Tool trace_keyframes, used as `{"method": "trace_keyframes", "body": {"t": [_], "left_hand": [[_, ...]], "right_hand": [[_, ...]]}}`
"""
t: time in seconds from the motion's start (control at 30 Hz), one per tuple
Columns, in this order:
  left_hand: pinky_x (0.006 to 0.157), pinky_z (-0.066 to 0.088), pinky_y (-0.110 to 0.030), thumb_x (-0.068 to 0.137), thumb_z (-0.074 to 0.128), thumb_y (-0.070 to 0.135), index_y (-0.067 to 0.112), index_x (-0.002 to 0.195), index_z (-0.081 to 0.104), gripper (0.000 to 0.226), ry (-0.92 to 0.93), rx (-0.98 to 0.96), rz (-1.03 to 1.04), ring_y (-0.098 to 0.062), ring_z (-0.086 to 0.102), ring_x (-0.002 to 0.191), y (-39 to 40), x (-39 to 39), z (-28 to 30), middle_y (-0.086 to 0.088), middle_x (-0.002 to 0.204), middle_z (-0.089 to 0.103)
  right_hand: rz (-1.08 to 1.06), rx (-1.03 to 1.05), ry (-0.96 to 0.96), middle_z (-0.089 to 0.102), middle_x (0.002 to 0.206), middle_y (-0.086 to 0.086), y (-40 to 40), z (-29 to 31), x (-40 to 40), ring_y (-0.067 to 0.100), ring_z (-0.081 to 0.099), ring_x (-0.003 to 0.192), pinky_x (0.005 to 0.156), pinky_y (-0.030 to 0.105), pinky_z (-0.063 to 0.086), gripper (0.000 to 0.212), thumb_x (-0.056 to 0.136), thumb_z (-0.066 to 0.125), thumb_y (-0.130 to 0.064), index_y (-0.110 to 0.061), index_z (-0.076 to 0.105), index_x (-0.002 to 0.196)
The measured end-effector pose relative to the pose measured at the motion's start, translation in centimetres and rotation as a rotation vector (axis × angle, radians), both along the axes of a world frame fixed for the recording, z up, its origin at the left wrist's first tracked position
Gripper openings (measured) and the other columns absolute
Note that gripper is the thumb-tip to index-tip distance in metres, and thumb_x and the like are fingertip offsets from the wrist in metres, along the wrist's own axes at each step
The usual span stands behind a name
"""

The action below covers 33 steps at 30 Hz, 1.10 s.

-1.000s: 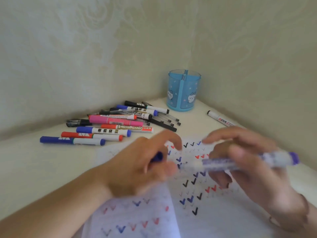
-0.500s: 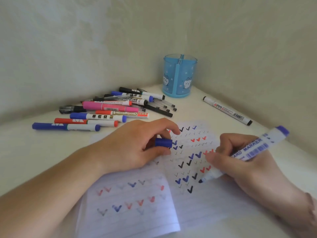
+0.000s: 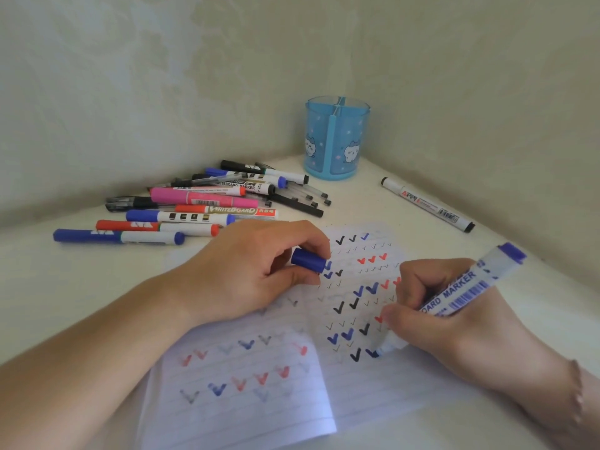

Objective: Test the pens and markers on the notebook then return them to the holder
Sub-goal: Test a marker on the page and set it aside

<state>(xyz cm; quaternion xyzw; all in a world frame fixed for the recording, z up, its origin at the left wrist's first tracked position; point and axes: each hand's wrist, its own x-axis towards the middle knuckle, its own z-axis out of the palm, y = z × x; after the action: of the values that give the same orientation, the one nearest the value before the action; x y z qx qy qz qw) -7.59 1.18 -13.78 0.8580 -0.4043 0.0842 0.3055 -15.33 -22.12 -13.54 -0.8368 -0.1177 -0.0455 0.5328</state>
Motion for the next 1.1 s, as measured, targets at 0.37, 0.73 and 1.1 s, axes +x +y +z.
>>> {"method": "trace_keyframes", "body": {"t": [0.37, 0.73, 1.1], "left_hand": [[0.077, 0.042, -0.004, 0.080, 0.076, 0.033, 0.017, 0.105, 0.072, 0.030, -0.104, -0.138, -0.025, 0.014, 0.058, 0.083, -0.2, 0.0, 0.1, 0.022, 0.092, 0.064], [0.067, 0.058, -0.024, 0.080, 0.075, 0.030, 0.027, 0.106, 0.069, 0.027, 0.080, -0.334, -0.043, -0.004, 0.070, 0.075, -0.7, -1.0, 0.6, 0.013, 0.090, 0.072], [0.059, 0.047, -0.013, 0.085, 0.067, 0.024, 0.025, 0.095, 0.068, 0.010, 0.269, -0.478, -0.117, -0.003, 0.060, 0.060, -1.7, -2.0, 0.4, 0.013, 0.080, 0.069]], "right_hand": [[-0.087, 0.396, -0.037, 0.050, 0.042, 0.000, 0.1, 1.2, 0.3, 0.009, 0.037, 0.037, 0.040, 0.014, 0.029, 0.029, 0.063, 0.080, -0.026, -0.013, 0.054, 0.057], [0.117, 0.465, -0.030, 0.073, 0.074, 0.018, -0.4, 0.5, 0.6, 0.025, 0.050, 0.042, 0.040, 0.037, 0.023, 0.019, 0.065, 0.066, -0.031, -0.025, 0.068, 0.084], [0.247, 0.480, -0.107, 0.076, 0.087, 0.015, 0.2, -0.1, 0.6, 0.022, 0.052, 0.040, 0.047, 0.012, 0.043, 0.026, 0.078, 0.073, -0.042, -0.017, 0.067, 0.085]]}}
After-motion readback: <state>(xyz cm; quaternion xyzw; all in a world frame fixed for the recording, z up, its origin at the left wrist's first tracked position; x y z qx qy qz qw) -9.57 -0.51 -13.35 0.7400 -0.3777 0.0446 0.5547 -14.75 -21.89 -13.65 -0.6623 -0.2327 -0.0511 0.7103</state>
